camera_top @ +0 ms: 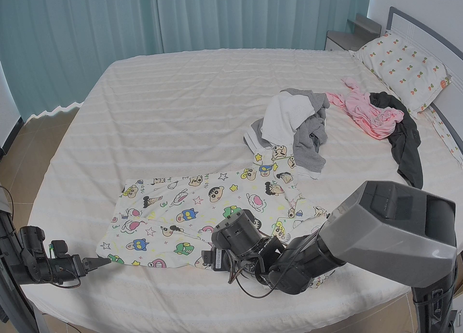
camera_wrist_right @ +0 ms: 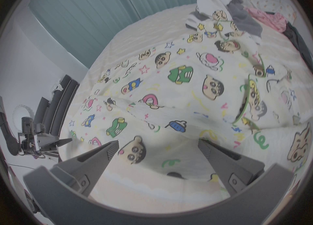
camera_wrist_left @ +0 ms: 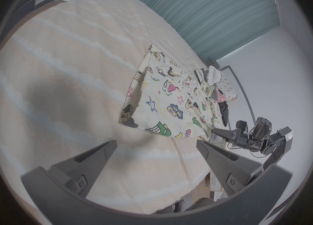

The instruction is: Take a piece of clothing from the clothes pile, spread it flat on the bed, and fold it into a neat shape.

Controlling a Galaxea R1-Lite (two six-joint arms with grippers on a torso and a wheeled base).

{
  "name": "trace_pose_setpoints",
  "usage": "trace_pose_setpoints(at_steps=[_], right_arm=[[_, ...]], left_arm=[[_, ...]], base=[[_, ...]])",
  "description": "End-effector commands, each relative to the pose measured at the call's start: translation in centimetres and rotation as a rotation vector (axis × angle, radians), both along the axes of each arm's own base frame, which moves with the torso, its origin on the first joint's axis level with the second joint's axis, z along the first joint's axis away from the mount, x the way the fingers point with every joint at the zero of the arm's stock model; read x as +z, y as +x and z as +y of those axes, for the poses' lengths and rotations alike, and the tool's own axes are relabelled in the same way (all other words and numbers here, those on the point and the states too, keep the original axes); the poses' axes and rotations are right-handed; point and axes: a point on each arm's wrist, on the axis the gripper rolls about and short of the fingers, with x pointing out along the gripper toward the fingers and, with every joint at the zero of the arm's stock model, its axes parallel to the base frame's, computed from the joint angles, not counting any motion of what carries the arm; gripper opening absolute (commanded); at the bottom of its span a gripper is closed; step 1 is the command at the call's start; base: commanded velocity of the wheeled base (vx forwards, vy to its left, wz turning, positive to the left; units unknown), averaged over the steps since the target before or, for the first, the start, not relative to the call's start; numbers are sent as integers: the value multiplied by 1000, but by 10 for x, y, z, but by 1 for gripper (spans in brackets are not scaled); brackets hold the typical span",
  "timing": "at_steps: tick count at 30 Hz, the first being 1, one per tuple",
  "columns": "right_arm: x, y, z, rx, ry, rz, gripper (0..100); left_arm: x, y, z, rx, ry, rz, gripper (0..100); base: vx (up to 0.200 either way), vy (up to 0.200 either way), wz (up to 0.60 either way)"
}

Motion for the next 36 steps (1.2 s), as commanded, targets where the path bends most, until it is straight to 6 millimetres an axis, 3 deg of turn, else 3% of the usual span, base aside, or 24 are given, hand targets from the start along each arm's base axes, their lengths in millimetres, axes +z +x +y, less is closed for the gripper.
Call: trace_pose_setpoints(at_steps=[1, 13, 20, 27, 30, 34, 36], right_arm=[[2, 11, 1, -25, -5, -37, 100], [0, 23, 6, -38, -23, -111, 100], [10, 29, 4, -63, 21, -161, 100], [32, 25, 2, -72, 117, -162, 100], [44, 23, -4, -89, 148, -158, 100], [66, 3, -27, -1, 242, -51, 100], [66, -4, -35, 45, 264, 6, 100]], left_arm=[[0, 0, 0, 0, 0, 0, 100], [-1, 0, 0, 0, -1, 1, 100], [-1, 0, 0, 0, -1, 1, 100], [-1, 0, 0, 0, -1, 1, 100], [-1, 0, 0, 0, -1, 1, 100], [-1, 0, 1, 1, 0, 2, 100], [-2, 0, 1, 0, -1, 4, 100]], base=[[0, 0, 0], [0, 0, 0], [0, 0, 0], [0, 0, 0], [0, 0, 0], [0, 0, 0], [0, 0, 0]])
